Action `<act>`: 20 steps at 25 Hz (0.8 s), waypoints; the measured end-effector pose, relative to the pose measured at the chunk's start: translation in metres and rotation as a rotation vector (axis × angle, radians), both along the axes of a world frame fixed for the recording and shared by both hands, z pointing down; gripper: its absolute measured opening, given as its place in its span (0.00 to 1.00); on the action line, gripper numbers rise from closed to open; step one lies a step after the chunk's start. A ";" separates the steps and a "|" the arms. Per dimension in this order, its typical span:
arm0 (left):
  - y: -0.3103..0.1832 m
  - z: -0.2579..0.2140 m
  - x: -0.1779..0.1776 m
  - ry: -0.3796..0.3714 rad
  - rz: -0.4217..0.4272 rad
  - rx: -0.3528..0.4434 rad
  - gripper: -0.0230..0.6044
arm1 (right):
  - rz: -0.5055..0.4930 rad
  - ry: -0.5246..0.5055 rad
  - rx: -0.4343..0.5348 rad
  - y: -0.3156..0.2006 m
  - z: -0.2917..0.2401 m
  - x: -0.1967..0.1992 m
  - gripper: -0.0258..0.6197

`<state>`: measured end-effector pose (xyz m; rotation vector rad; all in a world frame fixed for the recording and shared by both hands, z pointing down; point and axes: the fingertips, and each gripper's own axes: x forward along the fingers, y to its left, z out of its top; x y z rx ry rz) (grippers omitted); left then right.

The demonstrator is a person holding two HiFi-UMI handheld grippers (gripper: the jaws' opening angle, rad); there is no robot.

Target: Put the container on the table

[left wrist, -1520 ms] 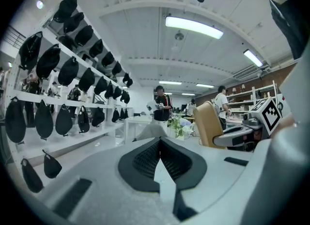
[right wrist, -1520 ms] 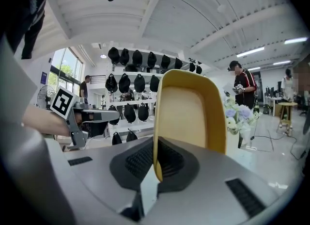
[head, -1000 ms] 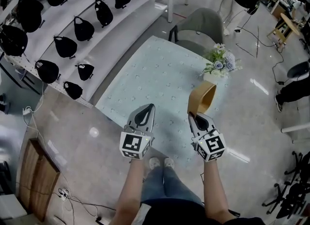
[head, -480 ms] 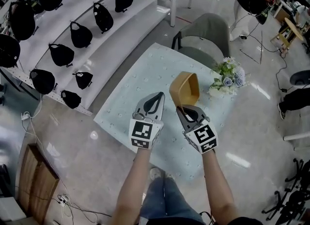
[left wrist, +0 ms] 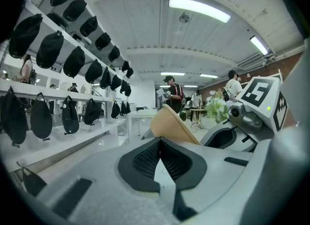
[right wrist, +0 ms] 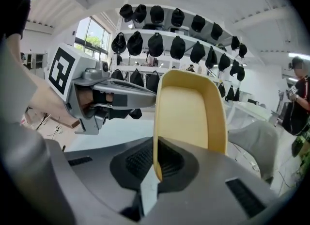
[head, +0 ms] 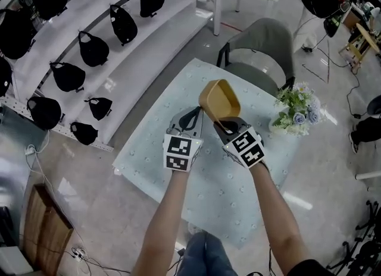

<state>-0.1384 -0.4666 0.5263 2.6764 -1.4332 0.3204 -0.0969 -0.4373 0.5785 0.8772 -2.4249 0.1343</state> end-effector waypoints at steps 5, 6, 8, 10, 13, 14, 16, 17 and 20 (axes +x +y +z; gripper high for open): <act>-0.027 0.047 -0.009 -0.051 -0.002 -0.076 0.04 | -0.061 0.155 -0.091 -0.024 0.053 -0.001 0.04; -0.031 0.056 -0.011 -0.064 -0.003 -0.091 0.04 | -0.081 0.192 -0.106 -0.027 0.062 -0.001 0.04; -0.037 0.073 -0.015 -0.090 -0.011 -0.118 0.04 | -0.123 0.264 -0.130 -0.033 0.077 -0.001 0.04; -0.041 0.086 -0.019 -0.121 -0.029 -0.140 0.04 | -0.154 0.321 -0.163 -0.037 0.090 0.000 0.04; -0.042 0.108 -0.023 -0.173 -0.036 -0.177 0.04 | -0.208 0.420 -0.212 -0.041 0.111 0.002 0.04; -0.041 0.115 -0.022 -0.179 -0.029 -0.190 0.04 | -0.230 0.456 -0.224 -0.040 0.117 0.004 0.04; -0.039 0.124 -0.019 -0.182 -0.011 -0.209 0.04 | -0.270 0.510 -0.242 -0.038 0.127 0.005 0.04; -0.038 0.128 -0.018 -0.180 -0.006 -0.219 0.04 | -0.283 0.523 -0.252 -0.037 0.131 0.005 0.04; -0.034 0.139 -0.017 -0.161 -0.014 -0.251 0.04 | -0.311 0.547 -0.290 -0.032 0.143 0.007 0.04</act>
